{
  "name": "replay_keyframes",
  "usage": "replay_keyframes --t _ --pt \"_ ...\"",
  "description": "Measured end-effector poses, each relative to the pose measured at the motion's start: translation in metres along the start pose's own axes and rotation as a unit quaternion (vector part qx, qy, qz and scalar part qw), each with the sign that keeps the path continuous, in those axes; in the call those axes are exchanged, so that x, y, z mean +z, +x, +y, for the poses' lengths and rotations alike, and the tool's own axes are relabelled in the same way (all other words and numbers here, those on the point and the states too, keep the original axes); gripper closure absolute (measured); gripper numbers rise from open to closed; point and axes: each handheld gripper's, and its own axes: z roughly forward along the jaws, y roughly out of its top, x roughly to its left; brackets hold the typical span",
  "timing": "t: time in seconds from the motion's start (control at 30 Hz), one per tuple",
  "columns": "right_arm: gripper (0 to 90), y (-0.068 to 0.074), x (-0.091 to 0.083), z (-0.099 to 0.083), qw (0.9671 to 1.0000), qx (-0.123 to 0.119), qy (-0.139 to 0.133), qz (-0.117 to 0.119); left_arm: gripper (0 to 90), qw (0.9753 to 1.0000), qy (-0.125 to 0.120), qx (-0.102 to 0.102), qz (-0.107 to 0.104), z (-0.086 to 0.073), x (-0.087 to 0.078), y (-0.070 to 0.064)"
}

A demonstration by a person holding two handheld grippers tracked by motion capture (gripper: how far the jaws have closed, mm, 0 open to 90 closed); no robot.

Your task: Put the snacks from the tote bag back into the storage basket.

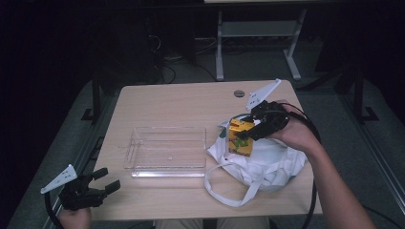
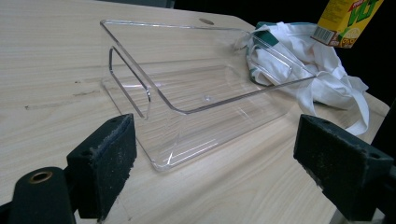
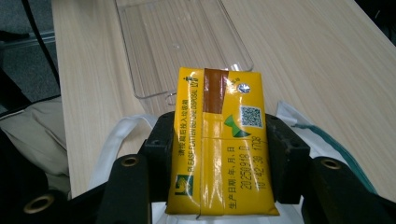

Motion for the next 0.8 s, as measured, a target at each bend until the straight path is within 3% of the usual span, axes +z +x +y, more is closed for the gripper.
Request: replay_keyframes --t 0.8 --pt "51.5 0.009 0.021 0.031 0.9989 -0.036 -0.006 0.028 12.6 1.0000 -0.001 0.000 -0.001 0.000 0.000 0.000"
